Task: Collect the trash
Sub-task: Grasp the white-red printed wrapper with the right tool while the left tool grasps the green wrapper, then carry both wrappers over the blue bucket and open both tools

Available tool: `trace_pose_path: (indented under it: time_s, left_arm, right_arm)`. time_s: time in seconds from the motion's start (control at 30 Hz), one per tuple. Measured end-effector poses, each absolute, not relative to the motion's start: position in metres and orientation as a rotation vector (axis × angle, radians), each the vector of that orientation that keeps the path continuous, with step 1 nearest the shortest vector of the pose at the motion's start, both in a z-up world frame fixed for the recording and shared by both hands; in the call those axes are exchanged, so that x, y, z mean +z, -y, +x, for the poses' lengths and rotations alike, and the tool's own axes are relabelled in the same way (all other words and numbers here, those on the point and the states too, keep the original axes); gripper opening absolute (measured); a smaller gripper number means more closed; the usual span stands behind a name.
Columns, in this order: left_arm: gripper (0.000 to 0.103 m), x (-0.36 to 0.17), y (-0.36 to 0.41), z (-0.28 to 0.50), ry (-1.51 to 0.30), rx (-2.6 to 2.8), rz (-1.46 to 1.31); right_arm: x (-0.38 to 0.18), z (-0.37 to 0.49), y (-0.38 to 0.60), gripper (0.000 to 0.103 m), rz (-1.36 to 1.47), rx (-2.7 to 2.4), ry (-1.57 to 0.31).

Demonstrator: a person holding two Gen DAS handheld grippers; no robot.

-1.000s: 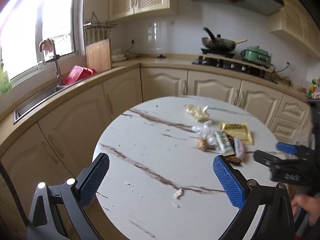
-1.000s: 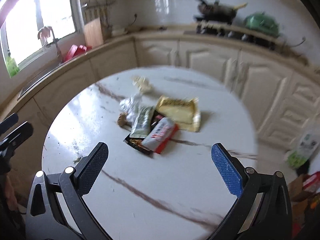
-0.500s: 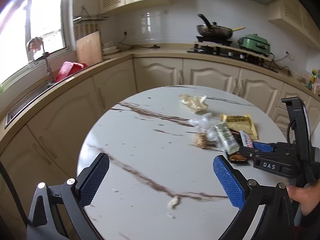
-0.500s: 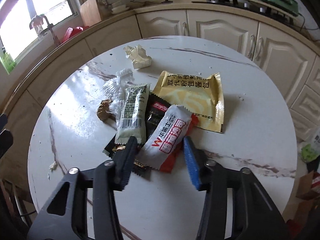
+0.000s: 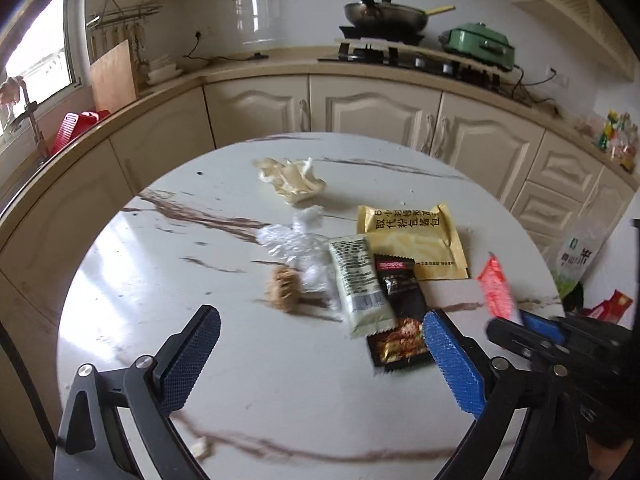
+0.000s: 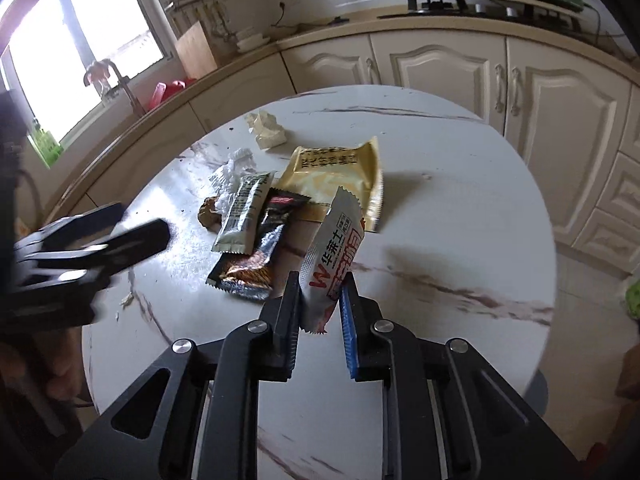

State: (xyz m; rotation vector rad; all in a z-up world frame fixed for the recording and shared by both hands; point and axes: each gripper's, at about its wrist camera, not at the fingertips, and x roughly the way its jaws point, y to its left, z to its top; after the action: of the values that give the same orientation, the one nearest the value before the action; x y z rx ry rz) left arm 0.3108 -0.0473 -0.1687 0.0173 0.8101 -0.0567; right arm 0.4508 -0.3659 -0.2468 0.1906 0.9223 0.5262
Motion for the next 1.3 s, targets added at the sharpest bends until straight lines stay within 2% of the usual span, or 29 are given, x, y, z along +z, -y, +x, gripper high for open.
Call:
trace_pose_path:
  time_s: [0.13, 0.2, 0.43, 0.47, 0.5, 0.6, 0.83, 0.93, 0.97, 1.0, 1.3]
  left_arm:
    - [0.083, -0.184, 0.057, 0.341, -0.845, -0.040, -0.019]
    - [0.072, -0.193, 0.060, 0.355, -0.862, -0.024, -0.031]
    - [0.060, -0.207, 0.072, 0.384, -0.868, -0.006, -0.001]
    - [0.053, -0.208, 0.073, 0.384, -0.862, -0.006, 0.004]
    - [0.041, -0.210, 0.074, 0.384, -0.855, -0.002, 0.019]
    - [0.025, -0.215, 0.074, 0.385, -0.876, -0.037, 0.014]
    - [0.021, -0.219, 0.053, 0.362, -0.897, -0.084, -0.051]
    - [0.016, -0.213, 0.038, 0.341, -0.900, -0.121, -0.078]
    - [0.005, -0.211, 0.033, 0.335, -0.901, -0.131, -0.091]
    - [0.002, -0.209, 0.026, 0.327, -0.905, -0.142, -0.118]
    - [0.001, -0.198, -0.005, 0.271, -0.909, -0.162, -0.148]
  right_arm:
    - [-0.247, 0.451, 0.375, 0.018, 0.207, 0.550, -0.905]
    - [-0.246, 0.452, 0.379, 0.018, 0.214, 0.562, -0.892]
    - [-0.245, 0.452, 0.387, 0.019, 0.224, 0.577, -0.873]
    - [-0.245, 0.452, 0.387, 0.019, 0.226, 0.580, -0.873]
    - [-0.246, 0.451, 0.387, 0.019, 0.228, 0.579, -0.871]
    - [-0.246, 0.450, 0.387, 0.019, 0.230, 0.580, -0.873]
    - [-0.243, 0.442, 0.384, 0.019, 0.229, 0.580, -0.876]
    - [-0.240, 0.436, 0.380, 0.019, 0.230, 0.587, -0.876]
    - [-0.239, 0.433, 0.378, 0.019, 0.230, 0.591, -0.875]
    - [-0.237, 0.430, 0.376, 0.019, 0.229, 0.594, -0.872]
    - [-0.229, 0.404, 0.353, 0.019, 0.218, 0.622, -0.878]
